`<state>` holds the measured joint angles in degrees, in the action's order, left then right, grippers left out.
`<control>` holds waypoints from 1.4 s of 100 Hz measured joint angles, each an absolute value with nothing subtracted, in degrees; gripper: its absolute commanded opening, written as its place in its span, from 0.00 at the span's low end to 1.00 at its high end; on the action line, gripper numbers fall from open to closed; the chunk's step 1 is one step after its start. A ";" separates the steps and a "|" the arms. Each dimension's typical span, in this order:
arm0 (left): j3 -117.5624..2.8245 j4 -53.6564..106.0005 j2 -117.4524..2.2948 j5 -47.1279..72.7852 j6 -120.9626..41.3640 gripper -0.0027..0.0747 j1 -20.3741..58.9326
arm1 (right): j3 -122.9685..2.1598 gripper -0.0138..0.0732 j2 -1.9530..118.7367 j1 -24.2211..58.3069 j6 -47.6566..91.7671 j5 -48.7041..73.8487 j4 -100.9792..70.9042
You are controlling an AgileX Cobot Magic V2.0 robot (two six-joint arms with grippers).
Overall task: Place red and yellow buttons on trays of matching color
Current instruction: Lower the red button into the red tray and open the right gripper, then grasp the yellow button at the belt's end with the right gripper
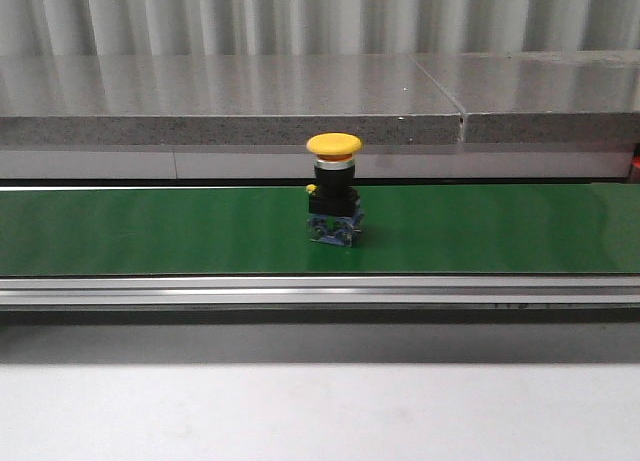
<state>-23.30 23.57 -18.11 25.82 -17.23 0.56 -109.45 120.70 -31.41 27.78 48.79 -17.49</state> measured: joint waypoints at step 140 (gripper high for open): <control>-23.30 23.57 -18.11 25.82 -17.23 0.01 0.56 | -110.80 0.74 127.68 -31.41 27.78 43.15 -15.28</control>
<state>-23.30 23.57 -18.11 25.82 -17.23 0.56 -110.80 127.68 -31.41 27.78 43.15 -15.28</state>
